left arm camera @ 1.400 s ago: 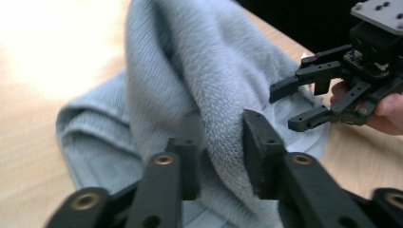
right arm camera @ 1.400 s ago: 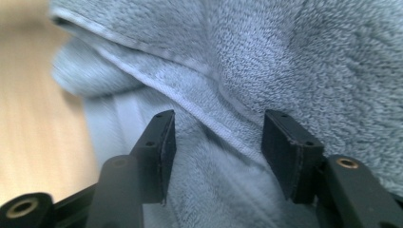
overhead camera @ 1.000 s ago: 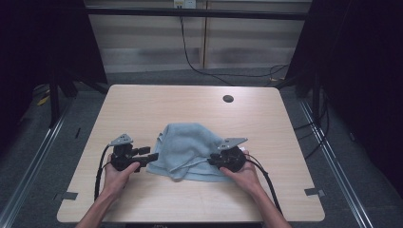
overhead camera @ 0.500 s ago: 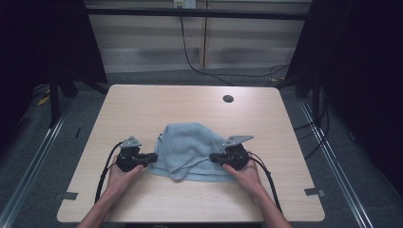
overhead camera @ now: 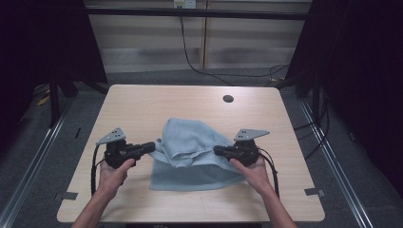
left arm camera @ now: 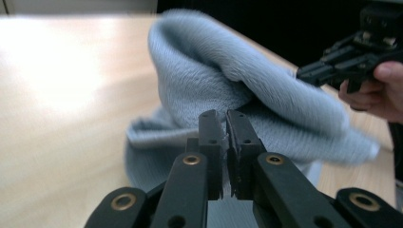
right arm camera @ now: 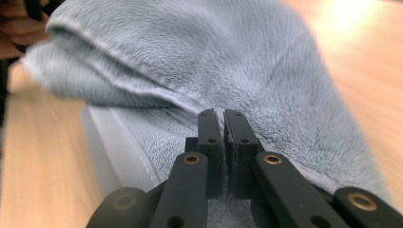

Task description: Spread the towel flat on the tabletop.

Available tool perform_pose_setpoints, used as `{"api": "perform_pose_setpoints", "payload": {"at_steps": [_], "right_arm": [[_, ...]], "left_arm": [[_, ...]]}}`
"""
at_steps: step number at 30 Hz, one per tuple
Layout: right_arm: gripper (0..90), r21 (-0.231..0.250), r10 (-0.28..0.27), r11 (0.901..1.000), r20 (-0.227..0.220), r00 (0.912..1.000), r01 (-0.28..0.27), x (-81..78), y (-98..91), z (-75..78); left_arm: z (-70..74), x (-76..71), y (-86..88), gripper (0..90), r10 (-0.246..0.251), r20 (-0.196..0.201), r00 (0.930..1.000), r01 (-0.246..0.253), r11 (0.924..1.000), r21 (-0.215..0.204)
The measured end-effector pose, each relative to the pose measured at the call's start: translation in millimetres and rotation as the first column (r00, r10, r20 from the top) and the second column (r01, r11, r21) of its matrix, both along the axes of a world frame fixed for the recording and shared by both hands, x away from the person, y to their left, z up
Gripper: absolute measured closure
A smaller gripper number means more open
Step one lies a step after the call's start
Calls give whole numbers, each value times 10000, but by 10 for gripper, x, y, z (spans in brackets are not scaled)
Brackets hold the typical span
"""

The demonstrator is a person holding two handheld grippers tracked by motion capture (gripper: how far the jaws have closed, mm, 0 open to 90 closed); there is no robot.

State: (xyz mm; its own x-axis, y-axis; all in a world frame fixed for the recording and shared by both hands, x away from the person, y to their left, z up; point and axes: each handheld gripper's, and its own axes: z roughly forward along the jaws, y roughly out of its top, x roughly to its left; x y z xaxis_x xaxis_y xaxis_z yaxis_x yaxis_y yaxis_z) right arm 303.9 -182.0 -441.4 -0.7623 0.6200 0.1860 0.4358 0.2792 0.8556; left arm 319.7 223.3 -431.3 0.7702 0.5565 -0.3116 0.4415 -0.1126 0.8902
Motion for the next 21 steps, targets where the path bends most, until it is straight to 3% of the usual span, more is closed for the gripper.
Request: {"api": "perform_pose_setpoints", "payload": {"at_steps": [1, 4, 5, 8, 11, 12, 14, 17, 18, 21], "right_arm": [[863, 246, 29, 9997, 171, 9998, -33, -12, -29, 102], [864, 435, 8, 9991, 379, 9993, -25, -9, -51, 212], [865, 563, -1, 9984, 695, 9976, -39, 11, -58, 322], [865, 659, -123, 9978, 847, 9963, 67, 69, -51, 406], [862, 713, -263, 9973, 914, 9955, 198, 208, -26, 463], [841, 599, -353, 9977, 662, 9972, 314, 338, -1, 404], [801, 318, -468, 9984, 209, 9987, 461, 462, 16, 269], [783, -95, -553, 9984, -122, 9984, 551, 537, 20, 109], [712, -417, -792, 9961, -372, 9962, 776, 562, 6, -42], [677, -388, -927, 9951, -600, 9939, 905, 546, -42, -152]], "left_arm": [[54, 3, 30, 861, 59, -14, 10000, -60, 9992, -392], [129, 9, 52, 862, 201, 282, 9994, -195, 9995, -233], [189, 16, 81, 863, 352, 384, 9986, -330, 9980, -547], [219, 26, 110, 863, 572, 479, 9972, -546, 9970, -543], [131, 75, 118, 863, 733, 293, 9969, -722, 9966, -388], [71, 96, 113, 863, 771, 115, 9970, -767, 9967, -260], [-143, 178, 108, 863, 757, -599, 9953, -751, 9971, 124], [-254, 209, 100, 862, 853, -838, 9928, -815, 9956, 472], [-315, 230, 111, 860, 939, -938, 9912, -875, 9937, 701], [-346, 238, 131, 859, 1037, -1083, 9887, -961, 9926, 738]]}}
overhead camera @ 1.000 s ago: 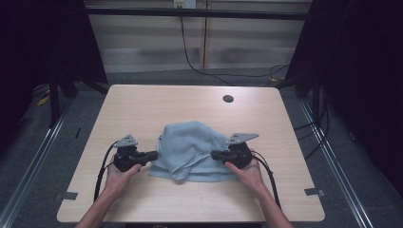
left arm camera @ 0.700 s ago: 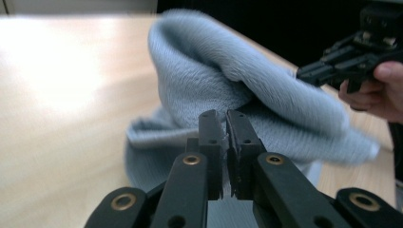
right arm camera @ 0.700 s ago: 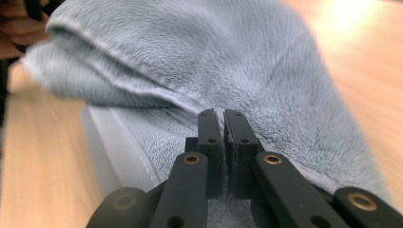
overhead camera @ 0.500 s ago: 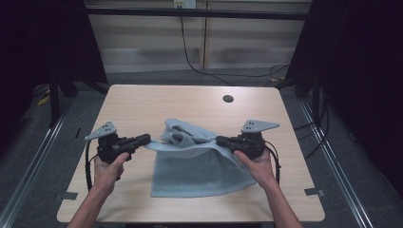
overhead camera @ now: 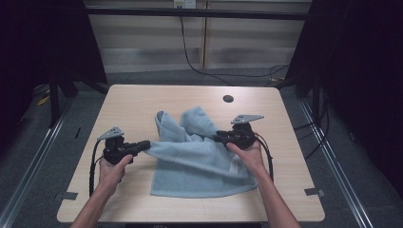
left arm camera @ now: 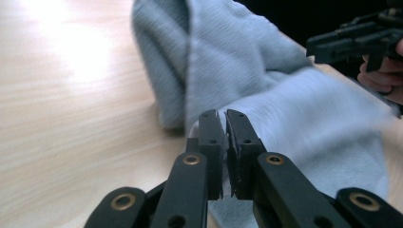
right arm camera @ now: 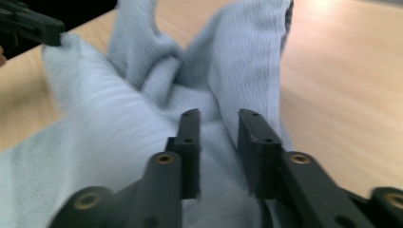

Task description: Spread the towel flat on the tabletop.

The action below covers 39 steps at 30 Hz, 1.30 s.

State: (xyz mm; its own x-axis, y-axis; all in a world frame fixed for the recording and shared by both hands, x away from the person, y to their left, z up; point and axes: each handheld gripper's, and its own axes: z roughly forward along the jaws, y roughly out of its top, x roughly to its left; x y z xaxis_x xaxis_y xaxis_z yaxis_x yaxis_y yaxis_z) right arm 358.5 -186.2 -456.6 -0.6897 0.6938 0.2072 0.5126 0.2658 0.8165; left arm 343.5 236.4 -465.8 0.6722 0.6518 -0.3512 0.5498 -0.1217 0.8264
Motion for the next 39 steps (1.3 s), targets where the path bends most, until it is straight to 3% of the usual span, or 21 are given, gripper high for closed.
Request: {"api": "perform_pose_setpoints", "payload": {"at_steps": [4, 9, 11, 12, 13, 20, 24, 27, 28, 29, 31, 34, 35, 39], "right_arm": [[642, 28, 142, 9999, 54, 9999, -142, -177, -141, -22], [655, -56, 459, 9989, -42, 9989, -460, -589, -334, -57], [651, -386, 677, 9969, -309, 9972, -689, -790, -402, -144], [651, -386, 677, 9969, -309, 9972, -689, -790, -402, -144], [629, -691, 843, 9938, -493, 9952, -876, -886, -420, -199], [485, -1110, 1060, 9870, -939, 9899, -1162, -955, -364, -398], [397, -1560, 1264, 9786, -568, 9904, -1338, -959, -231, -464], [541, -2373, 1113, 9649, -194, 9936, -1128, -982, -179, -447], [541, -2373, 1113, 9649, -194, 9936, -1128, -982, -179, -447], [611, -2492, 1042, 9627, -172, 9944, -1052, -981, -181, -437], [771, -2084, 954, 9728, -377, 9947, -1012, -947, -227, -425], [820, -1356, 760, 9876, -258, 9968, -788, -897, -330, -313], [820, -1356, 760, 9876, -258, 9968, -788, -897, -330, -313], [822, -256, 485, 9985, 348, 9982, -476, -837, -444, -50]], "left_arm": [[-37, -13, 10, 857, 21, -95, 10000, -21, 10000, 83], [-41, -11, -4, 845, 9, -78, 10000, -8, 9999, 105], [-47, -10, -14, 836, 65, -117, 9999, -64, 9999, 103], [-47, -10, -14, 832, 65, -117, 9999, -64, 9999, 103], [-49, -11, -18, 832, 45, -114, 9999, -43, 9999, 141], [-82, -7, -58, 823, -133, -147, 9998, 138, 9994, 321], [-84, -17, -54, 813, -191, -164, 9997, 196, 9994, 300], [-85, -19, -53, 811, -246, -171, 9996, 250, 9994, 259], [-82, -21, -56, 811, -233, -158, 9996, 237, 9995, 209], [-75, -26, -54, 812, -271, -137, 9995, 274, 9994, 207], [-54, -36, -51, 816, -312, -56, 9995, 312, 9994, 163], [2, -59, -44, 832, -471, 142, 9988, 470, 9989, 74], [24, -67, -46, 832, -490, 204, 9986, 491, 9988, -19], [78, -95, -87, 820, -704, 369, 9968, 710, 9974, -147]]}}
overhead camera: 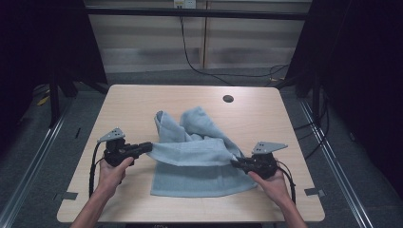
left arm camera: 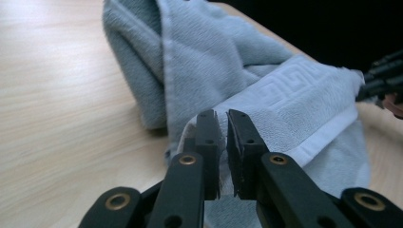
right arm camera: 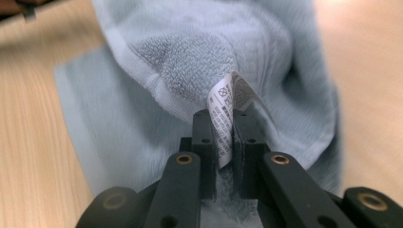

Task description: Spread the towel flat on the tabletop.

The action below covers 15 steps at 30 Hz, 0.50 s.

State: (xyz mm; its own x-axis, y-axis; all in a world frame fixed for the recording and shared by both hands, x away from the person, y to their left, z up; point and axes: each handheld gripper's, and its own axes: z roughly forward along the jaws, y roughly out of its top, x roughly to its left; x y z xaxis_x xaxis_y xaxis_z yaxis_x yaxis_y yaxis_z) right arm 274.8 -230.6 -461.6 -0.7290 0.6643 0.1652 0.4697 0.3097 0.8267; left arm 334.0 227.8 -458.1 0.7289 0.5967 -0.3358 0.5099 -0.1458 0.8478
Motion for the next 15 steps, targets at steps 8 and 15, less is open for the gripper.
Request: {"api": "perform_pose_setpoints", "payload": {"at_steps": [8, 15], "right_arm": [[834, 334, -643, 9974, -113, 9979, 646, 246, -39, -6], [834, -45, -617, 9981, -487, 9969, 615, 289, 2, -148]], "left_arm": [[-74, -49, -125, 679, -822, -75, 9966, 825, 9916, 1000], [-53, -122, -107, 474, -713, 450, 9964, 656, 9908, 1183]]}}
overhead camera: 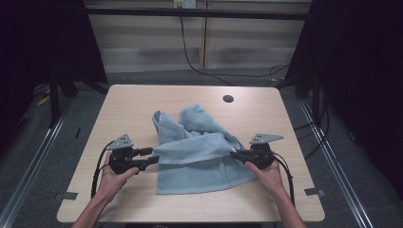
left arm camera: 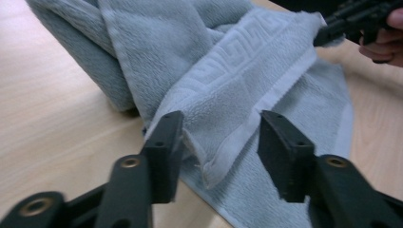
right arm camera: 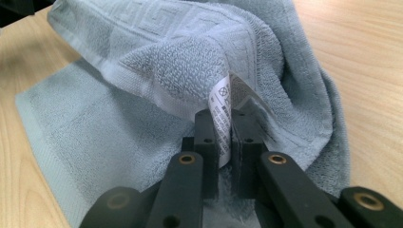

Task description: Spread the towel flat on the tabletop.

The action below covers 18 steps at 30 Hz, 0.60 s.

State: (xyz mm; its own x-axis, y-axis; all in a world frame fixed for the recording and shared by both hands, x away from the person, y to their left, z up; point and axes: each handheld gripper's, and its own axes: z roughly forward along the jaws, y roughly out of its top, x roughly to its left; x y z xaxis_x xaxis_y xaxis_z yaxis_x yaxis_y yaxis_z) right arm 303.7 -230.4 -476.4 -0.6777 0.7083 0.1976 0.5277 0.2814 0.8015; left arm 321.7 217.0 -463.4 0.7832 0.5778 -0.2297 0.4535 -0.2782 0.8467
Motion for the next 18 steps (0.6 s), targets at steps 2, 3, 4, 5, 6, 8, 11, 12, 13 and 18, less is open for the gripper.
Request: {"api": "perform_pose_setpoints", "payload": {"at_steps": [2, 3, 4, 5, 6, 8, 11, 12, 13, 18], "right_arm": [[834, -2, 2, 10000, 12, 10000, -2, -7, 5, 0], [834, -14, 25, 10000, 26, 10000, -25, -12, 8, 0], [834, 4, 66, 10000, 23, 10000, -66, -13, 8, -2], [833, 47, 64, 10000, 5, 10000, -64, -13, 10, -8], [833, 47, 64, 10000, 5, 10000, -64, -13, 10, -8], [833, 86, 79, 9999, -9, 10000, -79, -9, 11, -11], [833, 122, 111, 9999, -2, 9999, -111, -6, 15, -9], [833, 122, 114, 9999, 20, 9999, -115, -5, 16, -9], [833, 153, 121, 9998, 20, 9999, -121, -3, 18, -7], [831, 175, 113, 9998, 17, 9999, -113, -9, 34, 2]], "left_arm": [[-13, 21, 8, 458, 160, 33, 9999, -161, 9998, 68], [-32, 45, 17, 437, 248, -47, 9997, -248, 9997, 66], [-50, 68, 24, 426, 345, -100, 9994, -345, 9994, 31], [-66, 86, 29, 408, 405, -122, 9991, -404, 9992, 80], [-80, 99, 27, 408, 433, -130, 9990, -431, 9990, 155], [-103, 122, 25, 386, 450, -154, 9989, -446, 9987, 241], [-147, 170, -5, 346, 542, -305, 9981, -536, 9984, 187], [-171, 185, -33, 347, 422, -397, 9983, -417, 9990, 130], [-194, 195, -72, 346, 226, -540, 9983, -214, 9995, 225], [-250, 131, -279, 552, -372, -275, 9989, 405, 9904, 1321]]}}
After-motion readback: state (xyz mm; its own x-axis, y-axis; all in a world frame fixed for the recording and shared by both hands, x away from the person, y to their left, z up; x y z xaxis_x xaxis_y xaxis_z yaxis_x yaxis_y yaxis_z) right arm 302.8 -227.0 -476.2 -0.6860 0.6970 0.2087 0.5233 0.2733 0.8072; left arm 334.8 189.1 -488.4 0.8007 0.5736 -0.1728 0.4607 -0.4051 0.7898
